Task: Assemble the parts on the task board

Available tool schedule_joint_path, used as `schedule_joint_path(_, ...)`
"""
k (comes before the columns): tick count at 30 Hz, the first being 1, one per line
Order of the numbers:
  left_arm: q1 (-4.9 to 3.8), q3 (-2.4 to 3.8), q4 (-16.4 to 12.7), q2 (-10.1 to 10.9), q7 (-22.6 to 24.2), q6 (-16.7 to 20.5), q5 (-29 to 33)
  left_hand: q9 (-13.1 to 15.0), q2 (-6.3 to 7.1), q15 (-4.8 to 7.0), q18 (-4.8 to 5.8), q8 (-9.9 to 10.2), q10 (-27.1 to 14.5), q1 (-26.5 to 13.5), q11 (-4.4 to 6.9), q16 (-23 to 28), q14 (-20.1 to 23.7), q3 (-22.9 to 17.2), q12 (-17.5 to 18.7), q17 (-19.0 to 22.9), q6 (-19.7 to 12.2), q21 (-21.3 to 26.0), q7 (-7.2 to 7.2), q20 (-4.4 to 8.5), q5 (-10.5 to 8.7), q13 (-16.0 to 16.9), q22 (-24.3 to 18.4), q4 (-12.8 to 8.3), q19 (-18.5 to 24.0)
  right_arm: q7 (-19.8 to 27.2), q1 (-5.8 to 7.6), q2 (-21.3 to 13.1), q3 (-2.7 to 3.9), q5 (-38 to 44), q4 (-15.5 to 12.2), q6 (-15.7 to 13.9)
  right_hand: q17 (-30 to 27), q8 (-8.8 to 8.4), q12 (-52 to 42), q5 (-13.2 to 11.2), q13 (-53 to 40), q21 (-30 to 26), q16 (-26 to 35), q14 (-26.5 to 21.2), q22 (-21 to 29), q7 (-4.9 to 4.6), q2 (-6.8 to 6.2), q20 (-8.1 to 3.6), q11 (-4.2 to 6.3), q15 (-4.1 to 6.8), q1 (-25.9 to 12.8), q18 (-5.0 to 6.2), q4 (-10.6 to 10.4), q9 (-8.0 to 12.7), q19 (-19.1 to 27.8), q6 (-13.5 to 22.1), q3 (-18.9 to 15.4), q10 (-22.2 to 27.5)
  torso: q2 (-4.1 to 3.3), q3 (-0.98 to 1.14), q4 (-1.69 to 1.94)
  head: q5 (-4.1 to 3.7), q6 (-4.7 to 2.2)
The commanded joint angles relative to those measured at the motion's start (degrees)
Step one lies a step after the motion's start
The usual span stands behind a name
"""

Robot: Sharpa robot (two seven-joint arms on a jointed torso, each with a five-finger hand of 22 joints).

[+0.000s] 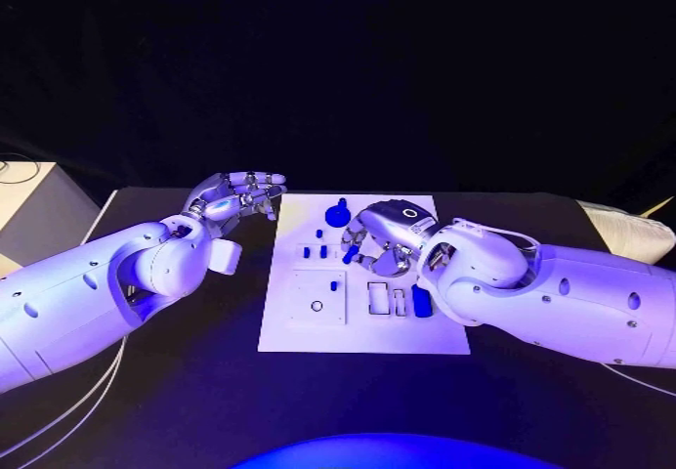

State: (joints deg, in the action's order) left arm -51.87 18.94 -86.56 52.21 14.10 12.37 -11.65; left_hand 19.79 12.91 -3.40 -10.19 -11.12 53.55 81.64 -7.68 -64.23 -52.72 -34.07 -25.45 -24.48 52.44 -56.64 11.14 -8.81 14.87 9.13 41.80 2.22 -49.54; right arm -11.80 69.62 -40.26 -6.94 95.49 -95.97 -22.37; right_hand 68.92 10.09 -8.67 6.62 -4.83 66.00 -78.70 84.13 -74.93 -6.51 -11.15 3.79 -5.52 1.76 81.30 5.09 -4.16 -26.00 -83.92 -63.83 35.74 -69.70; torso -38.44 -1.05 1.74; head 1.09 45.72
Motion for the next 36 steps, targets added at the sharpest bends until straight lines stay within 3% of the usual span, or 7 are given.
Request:
schedule_joint_path(1,-0.01,0.05,0.0,-0.2,0.3,-1.0,0.5,-0.1,-0.39,-0.17,-0.45,-0.2,-0.3,0.4,-0.08,0.3,0.4,0.3,-0.4,0.1,0.2,0.2,0.14,0.03,0.10,-0.1,-0.1,-0.1,-0.2,1.2,-0.59,1.4,-0.20,0.0,-0.4,0.6,-0.1,0.29,0.0,0.5,-1.0,0.0,-0.3,2.1,-1.2,-0.04,1.01,-0.51,3.02,0.43,0.5,-0.58,0.5,-0.1,-1.9,-0.3,0.1,-3.3,0.01,-0.06,0.14,0.30,0.03)
schedule_joint_path(16,-0.01,0.05,-0.3,-0.3,0.2,-1.1,0.5,-0.1,-0.47,-0.16,-0.46,-0.3,-0.3,0.5,-0.07,0.4,0.3,0.4,-0.5,0.2,0.2,0.3,0.14,0.04,0.11,-0.1,-0.2,-0.1,-0.3,0.8,-3.72,7.3,-1.49,1.9,3.3,3.4,-0.3,0.31,0.2,0.8,-1.1,-0.3,-0.2,2.1,-1.1,-0.11,0.98,-0.51,2.96,0.39,0.3,-0.53,0.8,-0.2,-1.8,-0.2,0.4,-3.3,-0.21,-0.10,0.17,1.44,0.54)
schedule_joint_path(25,-0.01,0.04,-0.2,-0.4,0.2,-1.1,0.5,-0.1,-0.47,-0.16,-0.45,-0.3,-0.3,0.4,-0.07,0.4,0.3,0.4,-0.5,0.2,0.2,0.3,0.13,0.04,0.11,-0.1,-0.2,-0.1,-0.3,0.4,-4.37,8.8,-2.00,2.6,4.7,5.2,-0.3,0.33,0.3,0.9,-1.2,-0.3,-0.2,2.1,-1.1,-0.13,0.96,-0.50,2.94,0.37,0.2,-0.54,0.9,-0.2,-1.8,-0.1,0.5,-3.3,-0.20,-0.04,0.12,1.78,1.08)
schedule_joint_path(36,-0.01,0.04,-0.3,-0.4,0.1,-1.1,0.5,-0.1,-0.47,-0.16,-0.45,-0.3,-0.3,0.4,-0.07,0.4,0.3,0.4,-0.5,0.2,0.2,0.3,0.13,0.04,0.11,-0.1,-0.2,-0.1,-0.3,0.0,-4.69,9.3,-2.19,3.2,5.4,5.5,-0.3,0.34,0.4,1.0,-1.2,-0.4,-0.2,2.1,-1.1,-0.15,0.95,-0.50,2.93,0.36,0.2,-0.53,1.0,-0.3,-1.8,-0.1,0.5,-3.3,-0.12,-0.02,0.12,1.92,1.50)
